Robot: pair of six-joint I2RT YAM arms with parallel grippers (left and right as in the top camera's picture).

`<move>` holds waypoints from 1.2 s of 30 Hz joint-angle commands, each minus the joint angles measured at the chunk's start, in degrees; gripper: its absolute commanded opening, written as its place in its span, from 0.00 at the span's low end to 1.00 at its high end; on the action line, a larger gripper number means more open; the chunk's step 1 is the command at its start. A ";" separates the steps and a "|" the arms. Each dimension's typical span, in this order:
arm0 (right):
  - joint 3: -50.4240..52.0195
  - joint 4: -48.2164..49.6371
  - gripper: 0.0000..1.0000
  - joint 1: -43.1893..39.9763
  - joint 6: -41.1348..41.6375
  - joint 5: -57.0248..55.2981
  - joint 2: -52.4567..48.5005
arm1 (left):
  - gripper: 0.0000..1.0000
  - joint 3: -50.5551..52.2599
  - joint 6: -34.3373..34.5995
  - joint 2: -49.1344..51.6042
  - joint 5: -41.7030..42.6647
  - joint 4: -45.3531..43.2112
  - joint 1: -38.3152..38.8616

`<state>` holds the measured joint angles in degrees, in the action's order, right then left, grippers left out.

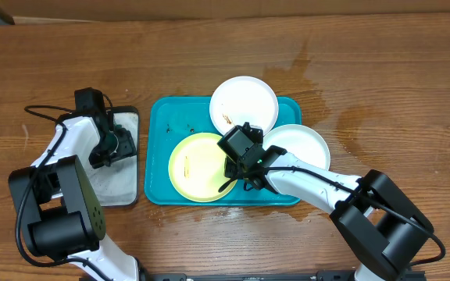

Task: Clean dirty plates on tray and stack at the side
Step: 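Rub the sponge in the soapy water with the left gripper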

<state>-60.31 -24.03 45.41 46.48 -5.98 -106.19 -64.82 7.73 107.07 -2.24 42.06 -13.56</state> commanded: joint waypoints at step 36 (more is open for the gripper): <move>0.33 0.31 0.20 -0.15 -0.02 -0.39 -0.46 | 0.88 2.78 2.58 1.20 0.42 -16.61 0.79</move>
<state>-60.31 -23.64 45.41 46.50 -5.98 -106.19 -62.85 10.20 107.18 -2.37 26.39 -13.08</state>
